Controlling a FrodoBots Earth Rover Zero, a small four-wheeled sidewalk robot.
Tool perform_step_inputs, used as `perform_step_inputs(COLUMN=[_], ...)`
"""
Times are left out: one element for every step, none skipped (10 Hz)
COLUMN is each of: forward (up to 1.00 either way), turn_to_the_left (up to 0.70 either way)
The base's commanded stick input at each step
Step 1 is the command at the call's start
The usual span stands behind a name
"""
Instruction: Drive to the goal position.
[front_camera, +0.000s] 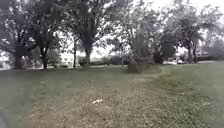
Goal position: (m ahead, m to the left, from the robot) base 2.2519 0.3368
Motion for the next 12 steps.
perform_step_inputs(forward=[0.5, 0.5, 0.5, 0.5, 0.5, 0.5, 0.5, 0.5, 0.5, 0.5, 0.5, 0.5], turn_to_the_left=[0.0, 0.0, 0.0, 0.0, 0.0, 0.0, 0.0, 0.0, 0.0, 0.0, 0.0, 0.0])
